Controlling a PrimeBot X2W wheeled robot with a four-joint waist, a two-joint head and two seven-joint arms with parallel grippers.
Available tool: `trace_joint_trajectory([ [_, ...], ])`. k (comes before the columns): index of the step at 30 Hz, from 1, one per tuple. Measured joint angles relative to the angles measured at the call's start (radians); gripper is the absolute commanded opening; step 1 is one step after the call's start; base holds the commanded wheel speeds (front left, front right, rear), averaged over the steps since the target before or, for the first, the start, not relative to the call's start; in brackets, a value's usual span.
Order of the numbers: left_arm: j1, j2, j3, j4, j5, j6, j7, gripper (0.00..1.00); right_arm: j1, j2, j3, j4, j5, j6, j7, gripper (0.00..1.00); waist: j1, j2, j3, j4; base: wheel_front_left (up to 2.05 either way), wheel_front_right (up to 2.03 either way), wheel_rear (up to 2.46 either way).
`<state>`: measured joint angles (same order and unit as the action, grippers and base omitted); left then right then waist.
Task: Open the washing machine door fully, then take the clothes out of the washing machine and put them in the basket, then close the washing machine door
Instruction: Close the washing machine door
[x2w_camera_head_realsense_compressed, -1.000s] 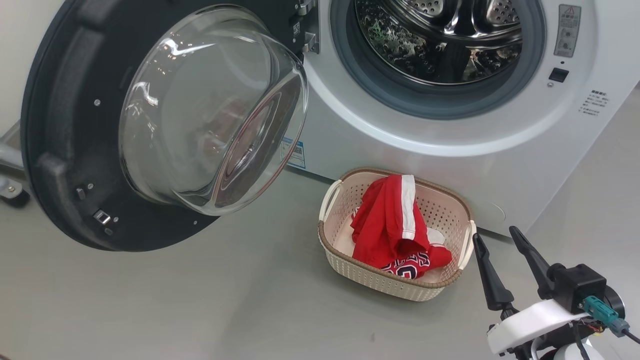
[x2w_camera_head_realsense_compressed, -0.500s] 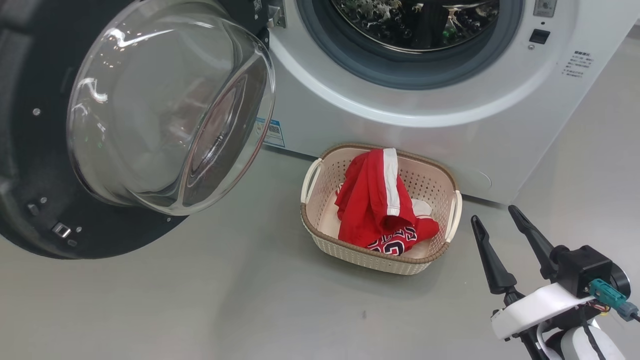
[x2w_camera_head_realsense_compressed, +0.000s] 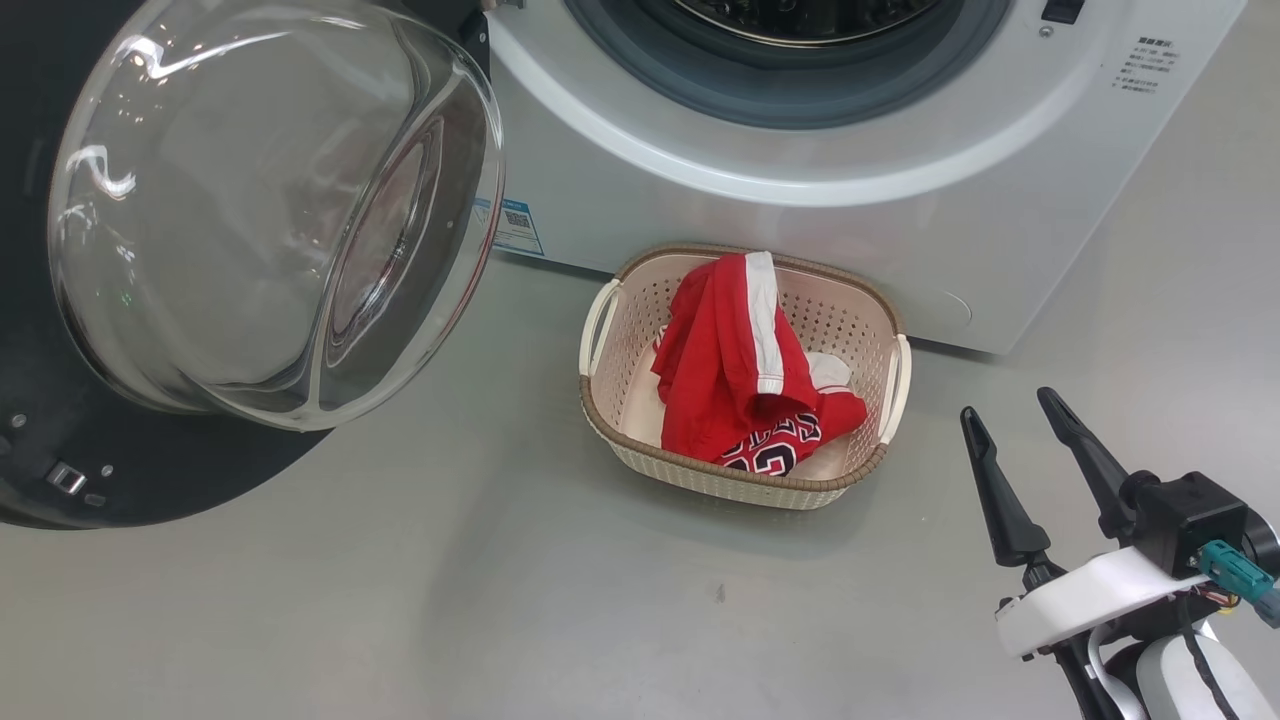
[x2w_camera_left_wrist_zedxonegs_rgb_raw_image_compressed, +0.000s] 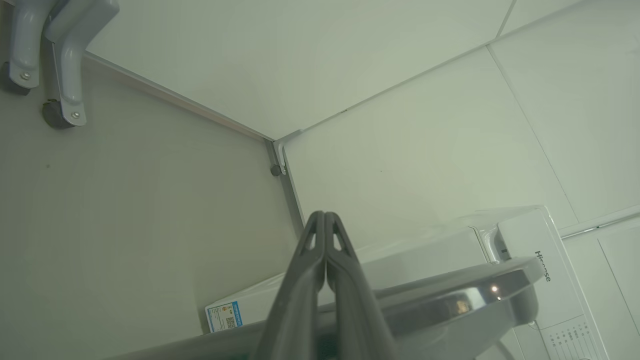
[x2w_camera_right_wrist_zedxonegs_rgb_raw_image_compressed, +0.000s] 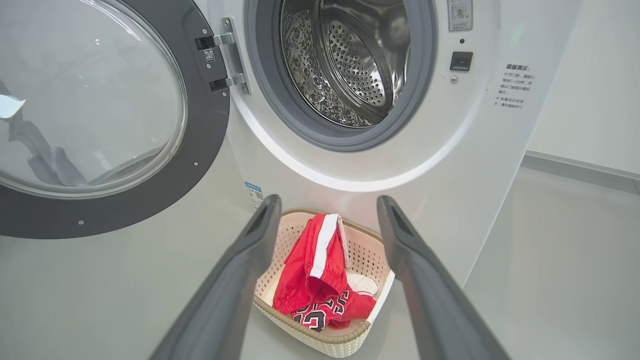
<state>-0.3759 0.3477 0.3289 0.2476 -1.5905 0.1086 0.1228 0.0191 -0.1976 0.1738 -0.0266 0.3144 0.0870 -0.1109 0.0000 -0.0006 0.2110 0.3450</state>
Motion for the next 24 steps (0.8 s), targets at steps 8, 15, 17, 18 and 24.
trace_joint_trajectory([
  [8,-0.012,0.001,-0.024,0.031,0.002,-0.044,0.026,0.0,-0.015,-0.002,-0.004,-0.001,0.0,0.0,0.0,1.0,0.0,0.0,0.015,0.007,0.0,0.0,0.0],
  [15,-0.012,0.003,-0.037,0.047,0.007,-0.09,0.047,0.0,-0.02,-0.002,-0.004,0.0,0.002,0.0,-0.002,1.0,0.0,0.0,0.018,0.012,0.0,0.0,0.0],
  [17,-0.012,0.003,-0.036,0.049,0.007,-0.099,0.049,0.0,-0.021,-0.002,-0.004,0.0,0.002,0.0,-0.005,1.0,0.0,0.0,0.018,0.012,0.0,0.0,0.0],
  [18,-0.012,0.002,-0.034,0.051,0.003,-0.108,0.05,0.0,-0.022,-0.001,-0.004,0.001,0.002,0.0,-0.009,1.0,0.0,0.0,0.018,0.012,0.0,0.0,0.0],
  [24,0.008,-0.005,-0.014,0.059,-0.019,-0.16,0.067,0.0,-0.031,0.005,0.008,0.017,0.009,0.005,-0.014,1.0,0.0,0.0,0.009,0.004,0.0,0.0,0.0],
])
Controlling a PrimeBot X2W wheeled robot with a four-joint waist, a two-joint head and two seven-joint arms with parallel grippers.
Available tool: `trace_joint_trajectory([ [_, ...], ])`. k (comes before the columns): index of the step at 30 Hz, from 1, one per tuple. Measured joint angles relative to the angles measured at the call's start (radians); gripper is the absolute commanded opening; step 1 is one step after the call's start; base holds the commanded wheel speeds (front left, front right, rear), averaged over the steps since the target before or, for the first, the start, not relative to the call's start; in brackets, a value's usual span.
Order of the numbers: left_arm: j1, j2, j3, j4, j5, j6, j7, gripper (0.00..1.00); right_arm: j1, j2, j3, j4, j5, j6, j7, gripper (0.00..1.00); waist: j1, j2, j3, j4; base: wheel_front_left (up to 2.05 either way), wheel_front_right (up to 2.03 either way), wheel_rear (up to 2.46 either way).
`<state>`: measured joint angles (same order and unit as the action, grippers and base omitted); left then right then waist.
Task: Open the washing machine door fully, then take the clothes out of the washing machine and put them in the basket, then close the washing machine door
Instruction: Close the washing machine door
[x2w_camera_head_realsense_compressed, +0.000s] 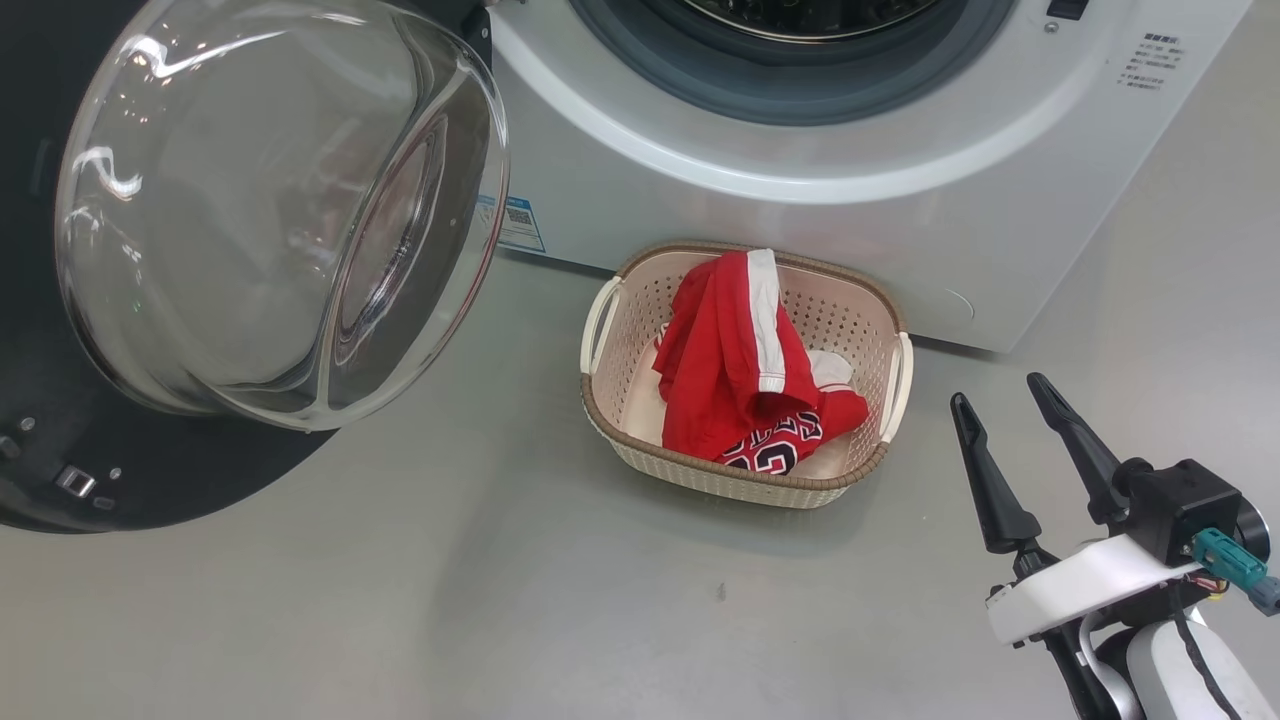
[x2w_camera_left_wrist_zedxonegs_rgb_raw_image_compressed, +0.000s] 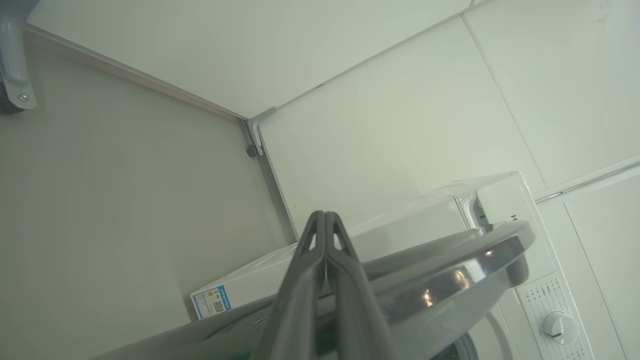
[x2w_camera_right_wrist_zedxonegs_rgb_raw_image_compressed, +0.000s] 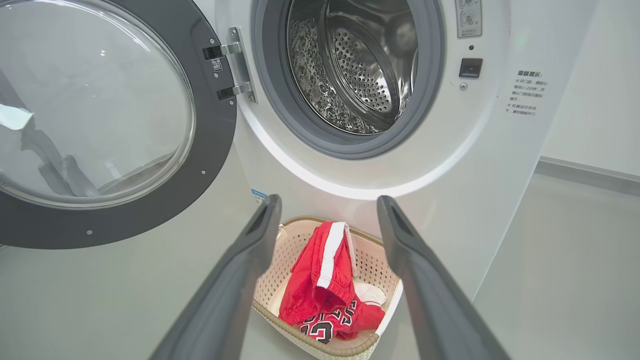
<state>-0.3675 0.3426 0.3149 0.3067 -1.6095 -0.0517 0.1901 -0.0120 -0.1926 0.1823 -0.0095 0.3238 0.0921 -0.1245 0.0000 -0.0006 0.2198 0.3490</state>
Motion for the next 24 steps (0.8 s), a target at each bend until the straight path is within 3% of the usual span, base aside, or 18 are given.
trace_joint_trajectory([
  [16,0.115,-0.035,0.03,-0.056,-0.084,-0.056,0.069,0.0,0.0,0.022,0.014,0.025,0.002,0.002,-0.022,1.0,0.0,0.0,-0.02,-0.038,0.0,0.0,0.0],
  [24,0.172,-0.086,-0.024,-0.117,-0.108,-0.06,0.133,0.0,0.0,0.029,0.014,0.049,0.011,0.002,-0.04,1.0,0.0,0.0,-0.029,-0.065,0.0,0.0,0.0],
])
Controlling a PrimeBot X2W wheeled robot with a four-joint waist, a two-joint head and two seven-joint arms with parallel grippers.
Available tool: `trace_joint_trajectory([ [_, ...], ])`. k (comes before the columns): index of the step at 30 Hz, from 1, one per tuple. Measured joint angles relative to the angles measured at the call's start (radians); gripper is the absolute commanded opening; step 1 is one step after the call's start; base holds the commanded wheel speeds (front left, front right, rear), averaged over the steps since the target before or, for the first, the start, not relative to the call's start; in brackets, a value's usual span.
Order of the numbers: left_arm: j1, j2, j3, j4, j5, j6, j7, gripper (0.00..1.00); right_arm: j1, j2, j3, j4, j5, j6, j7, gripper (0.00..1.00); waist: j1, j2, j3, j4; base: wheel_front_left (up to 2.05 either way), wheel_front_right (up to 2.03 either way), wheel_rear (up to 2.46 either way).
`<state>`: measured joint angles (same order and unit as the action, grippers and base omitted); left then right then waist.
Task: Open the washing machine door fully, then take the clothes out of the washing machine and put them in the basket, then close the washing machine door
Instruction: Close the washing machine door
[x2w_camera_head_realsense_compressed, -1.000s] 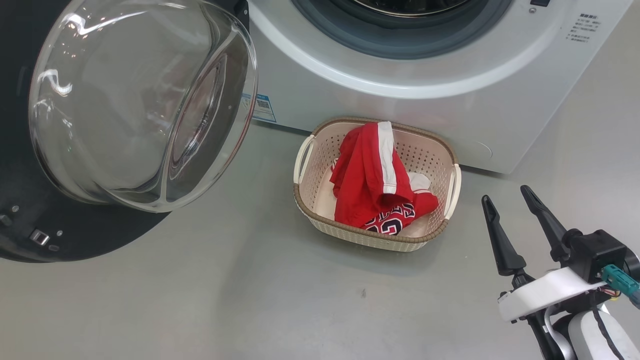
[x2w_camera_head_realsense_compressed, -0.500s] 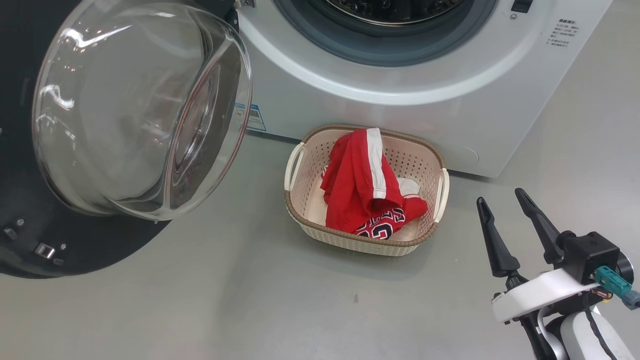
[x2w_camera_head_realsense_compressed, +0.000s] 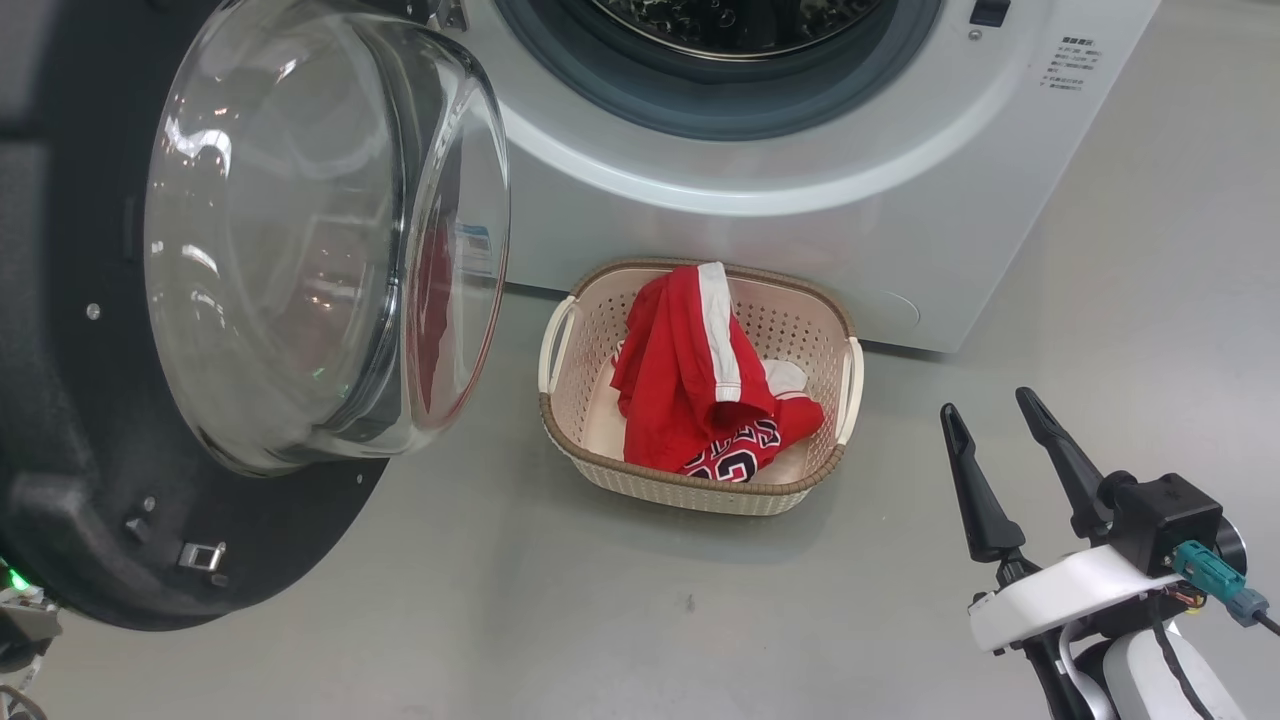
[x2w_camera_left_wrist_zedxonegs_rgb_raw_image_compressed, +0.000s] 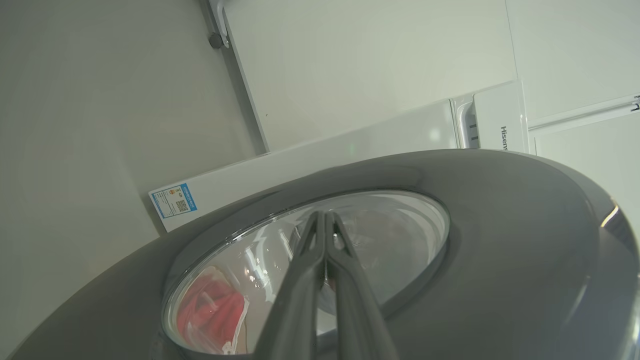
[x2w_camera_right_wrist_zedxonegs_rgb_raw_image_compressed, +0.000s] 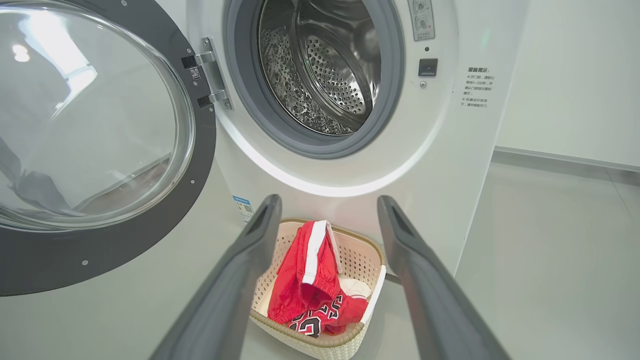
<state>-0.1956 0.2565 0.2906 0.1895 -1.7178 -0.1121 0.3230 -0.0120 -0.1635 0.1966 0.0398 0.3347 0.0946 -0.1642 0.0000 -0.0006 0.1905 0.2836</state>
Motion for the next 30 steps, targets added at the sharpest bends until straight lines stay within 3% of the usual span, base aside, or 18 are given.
trace_joint_trajectory([
  [13,0.119,-0.026,-0.044,-0.142,-0.004,-0.009,0.072,0.0,-0.001,0.019,0.006,0.016,0.001,0.0,-0.017,1.0,0.0,0.0,-0.014,-0.073,0.0,0.0,0.0],
  [20,0.129,-0.081,-0.12,-0.189,0.0,-0.008,0.099,0.0,-0.005,0.03,0.009,0.035,0.01,0.0,-0.027,1.0,0.0,0.0,-0.021,-0.127,0.0,0.0,0.0],
  [30,0.149,-0.112,-0.162,-0.23,0.004,-0.008,0.107,0.0,-0.012,0.036,0.009,0.047,0.01,0.0,-0.036,1.0,0.0,0.0,-0.032,-0.208,0.0,0.0,0.0],
])
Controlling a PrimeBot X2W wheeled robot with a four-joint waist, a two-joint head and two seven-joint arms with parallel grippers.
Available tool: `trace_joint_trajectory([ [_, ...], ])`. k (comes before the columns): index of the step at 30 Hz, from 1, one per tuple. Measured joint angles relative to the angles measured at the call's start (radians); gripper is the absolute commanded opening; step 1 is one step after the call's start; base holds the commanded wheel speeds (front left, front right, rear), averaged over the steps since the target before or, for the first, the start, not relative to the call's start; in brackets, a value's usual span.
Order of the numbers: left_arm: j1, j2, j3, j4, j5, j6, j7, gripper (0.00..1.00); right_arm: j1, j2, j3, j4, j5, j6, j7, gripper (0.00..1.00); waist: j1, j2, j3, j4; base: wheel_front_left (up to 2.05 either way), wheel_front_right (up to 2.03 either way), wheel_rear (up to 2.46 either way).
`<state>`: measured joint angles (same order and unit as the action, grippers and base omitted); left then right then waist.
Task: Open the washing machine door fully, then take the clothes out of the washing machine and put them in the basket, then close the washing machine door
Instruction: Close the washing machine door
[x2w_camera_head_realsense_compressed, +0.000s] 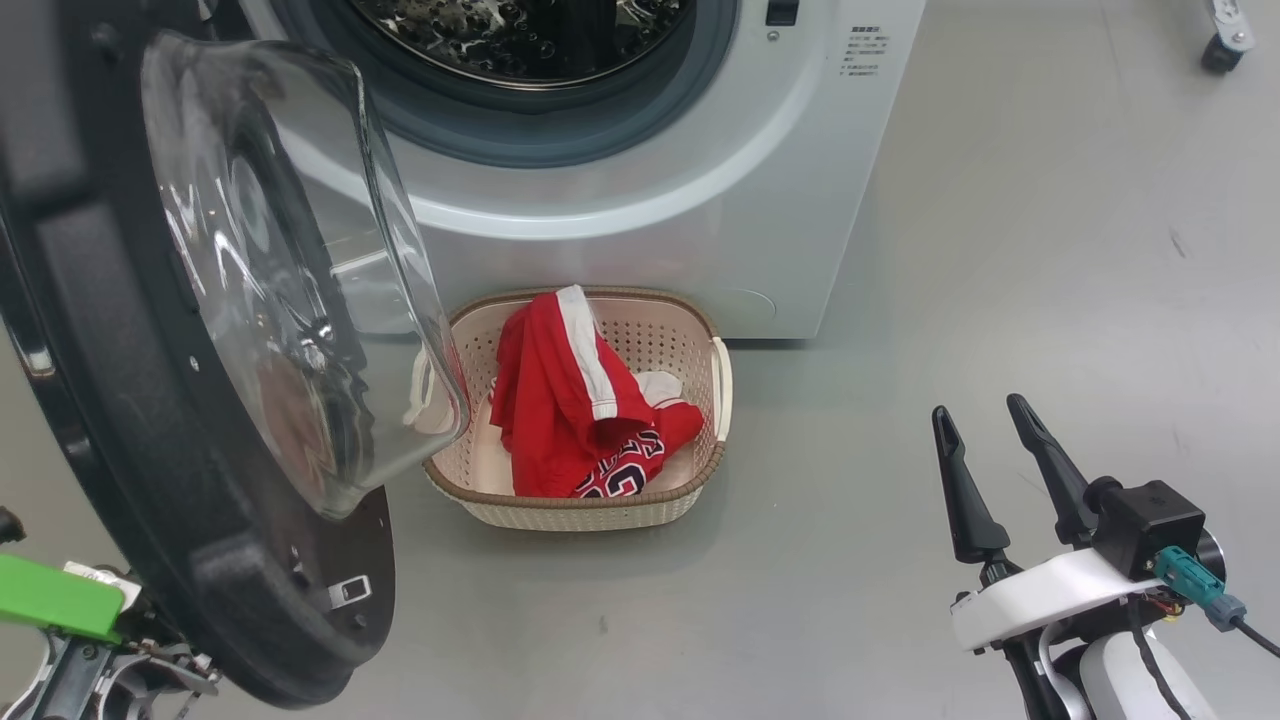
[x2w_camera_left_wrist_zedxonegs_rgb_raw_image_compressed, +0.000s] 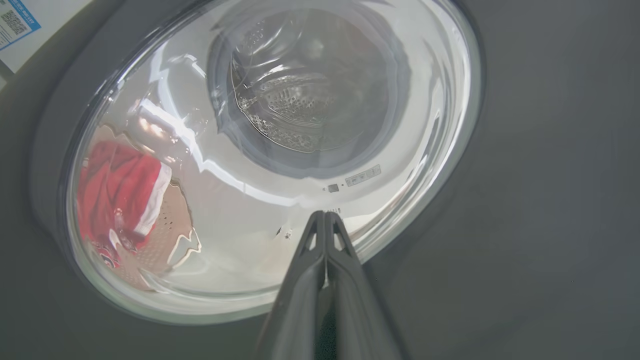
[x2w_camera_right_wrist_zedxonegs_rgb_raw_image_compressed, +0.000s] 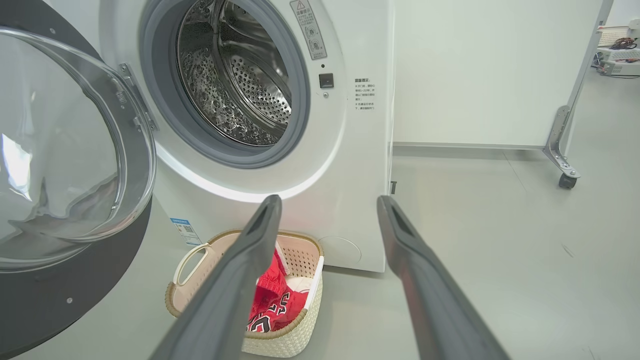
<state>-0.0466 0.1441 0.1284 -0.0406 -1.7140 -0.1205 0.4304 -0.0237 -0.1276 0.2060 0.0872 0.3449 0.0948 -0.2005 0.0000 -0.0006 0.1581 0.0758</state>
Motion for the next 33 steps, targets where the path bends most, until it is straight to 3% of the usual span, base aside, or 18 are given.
trace_joint_trajectory([
  [12,0.005,-0.016,-0.043,-0.036,0.012,0.0,0.01,0.0,-0.008,0.002,-0.012,0.01,0.008,0.0,-0.013,1.0,0.0,0.0,0.003,-0.067,0.0,0.0,0.0],
  [33,0.033,-0.054,-0.027,-0.073,0.027,0.0,-0.014,0.0,-0.008,0.002,-0.017,0.022,0.011,-0.001,-0.022,1.0,0.0,0.0,0.001,-0.061,0.0,0.0,0.0],
])
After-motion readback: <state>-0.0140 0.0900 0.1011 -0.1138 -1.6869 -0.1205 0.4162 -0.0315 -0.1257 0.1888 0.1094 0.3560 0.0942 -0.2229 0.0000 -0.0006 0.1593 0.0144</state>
